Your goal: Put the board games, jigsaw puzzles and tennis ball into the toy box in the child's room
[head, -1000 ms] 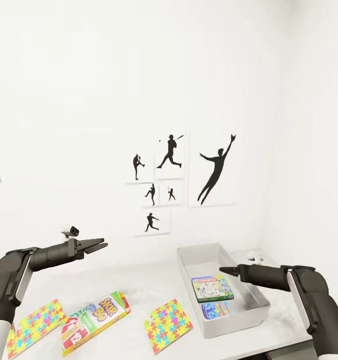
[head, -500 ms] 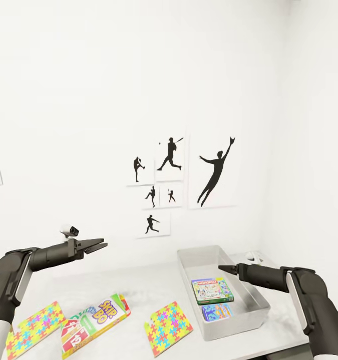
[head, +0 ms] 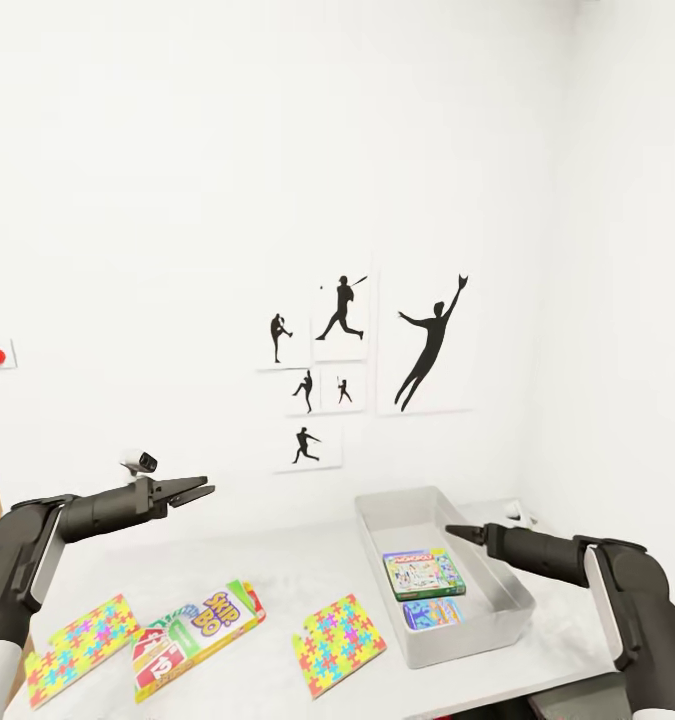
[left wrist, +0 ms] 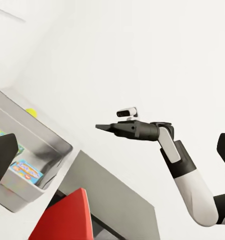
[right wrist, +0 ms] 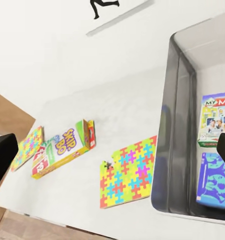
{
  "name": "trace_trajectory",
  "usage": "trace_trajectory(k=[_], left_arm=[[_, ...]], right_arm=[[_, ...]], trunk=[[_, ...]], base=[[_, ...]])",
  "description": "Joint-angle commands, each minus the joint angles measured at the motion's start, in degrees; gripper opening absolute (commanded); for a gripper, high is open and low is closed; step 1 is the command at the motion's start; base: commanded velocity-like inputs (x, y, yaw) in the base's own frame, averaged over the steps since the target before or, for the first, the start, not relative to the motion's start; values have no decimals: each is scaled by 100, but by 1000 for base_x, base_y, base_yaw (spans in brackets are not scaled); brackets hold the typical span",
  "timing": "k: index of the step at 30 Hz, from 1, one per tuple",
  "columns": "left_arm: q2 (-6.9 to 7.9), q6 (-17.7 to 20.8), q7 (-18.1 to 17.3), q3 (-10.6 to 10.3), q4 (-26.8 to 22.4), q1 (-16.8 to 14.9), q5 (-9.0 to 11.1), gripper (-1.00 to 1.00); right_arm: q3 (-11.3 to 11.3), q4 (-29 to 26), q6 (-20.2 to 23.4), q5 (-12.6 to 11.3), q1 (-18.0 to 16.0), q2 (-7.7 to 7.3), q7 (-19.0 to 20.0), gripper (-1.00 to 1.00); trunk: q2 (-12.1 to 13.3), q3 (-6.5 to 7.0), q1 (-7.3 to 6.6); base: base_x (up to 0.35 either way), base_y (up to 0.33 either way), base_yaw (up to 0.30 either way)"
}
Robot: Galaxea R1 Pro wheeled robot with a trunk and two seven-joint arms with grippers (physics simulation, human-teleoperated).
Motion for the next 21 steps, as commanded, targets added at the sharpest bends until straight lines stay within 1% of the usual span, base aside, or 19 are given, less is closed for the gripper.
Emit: trace_trajectory(k=[1,5,9,11,13,16,21], left_arm=[[-1,59,-24,-2,-1,-2,-2,100],[-5,56,-24,-2,-4,-2,6,100],[-1,62,-24,-1,-5,-1,-6,100],[-4,63,-24,-1,-5,-4,-6,100],[-5,63,-24,-2,-5,-3,-2,100],[0,64,-24,-1,-5,0,-1,100],[-1,64,-24,-4,-5,-1,3,100]], right_arm=[[-20,-10,37,20,-5,2,39,100],[-30,-28,24,21,-6,2,47,100],[-29,-6,-33,12,-6,8,52,100],[-28,0,-70,12,-6,50,49,100],[-37,4,-111,22,-6,138,47,100],[-44,6,-139,29,-6,222,11,100],[-51,6,-137,31,-6,236,3,100]], trunk=[[-5,-3,2],[-5,-3,2],[-5,-3,2],[-5,-3,2],[-5,-3,2],[-5,-3,2],[-5,-3,2]], base=[[-26,8,0],[-38,17,0],[-117,134,0],[-146,202,0],[-155,221,0],[-163,226,0],[-193,224,0]])
